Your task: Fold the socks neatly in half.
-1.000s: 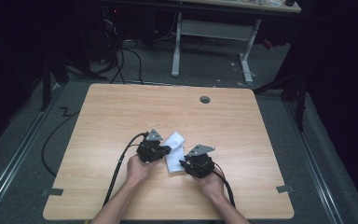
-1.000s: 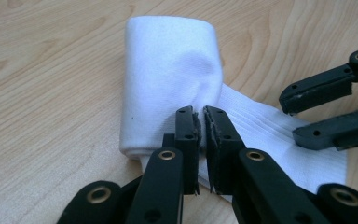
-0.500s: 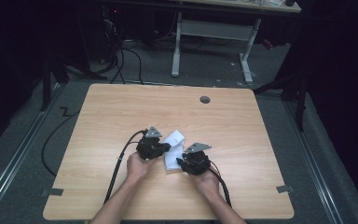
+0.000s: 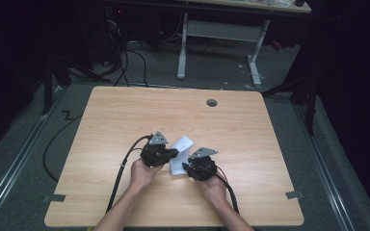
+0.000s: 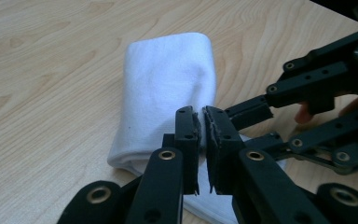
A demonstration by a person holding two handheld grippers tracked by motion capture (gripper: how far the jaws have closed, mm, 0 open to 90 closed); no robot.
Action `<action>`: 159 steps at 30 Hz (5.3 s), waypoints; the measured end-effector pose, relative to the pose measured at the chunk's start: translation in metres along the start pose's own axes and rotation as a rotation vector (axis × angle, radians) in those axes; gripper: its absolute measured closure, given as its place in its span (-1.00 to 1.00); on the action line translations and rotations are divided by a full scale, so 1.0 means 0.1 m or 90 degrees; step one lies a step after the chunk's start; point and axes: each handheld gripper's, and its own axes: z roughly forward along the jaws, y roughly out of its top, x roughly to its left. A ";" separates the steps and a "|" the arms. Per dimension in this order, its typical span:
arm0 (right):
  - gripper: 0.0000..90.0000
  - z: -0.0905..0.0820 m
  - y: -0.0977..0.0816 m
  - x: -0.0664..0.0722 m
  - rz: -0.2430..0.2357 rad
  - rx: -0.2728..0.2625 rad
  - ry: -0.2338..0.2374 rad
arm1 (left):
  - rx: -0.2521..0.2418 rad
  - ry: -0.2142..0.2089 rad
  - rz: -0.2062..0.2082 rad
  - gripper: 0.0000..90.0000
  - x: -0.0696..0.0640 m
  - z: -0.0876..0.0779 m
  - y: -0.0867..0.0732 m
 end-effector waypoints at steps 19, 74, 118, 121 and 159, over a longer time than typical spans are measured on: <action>0.49 0.01 0.00 0.02 0.004 0.000 -0.007 | 0.044 -0.002 0.011 0.87 -0.23 -0.02 -0.26; 0.38 -0.04 -0.01 0.10 0.033 -0.005 -0.008 | 0.045 -0.003 -0.012 0.86 -0.18 -0.07 -0.31; 0.45 -0.30 0.00 0.01 0.006 -0.017 0.008 | 0.054 0.073 -0.049 0.29 -0.33 -0.08 -0.36; 0.40 -0.29 -0.06 0.00 0.014 -0.008 0.013 | 0.058 0.073 -0.054 0.29 -0.34 -0.06 -0.40; 0.45 -0.13 0.00 -0.16 0.053 -0.018 -0.046 | 0.032 0.117 -0.101 0.29 -0.07 0.25 -0.29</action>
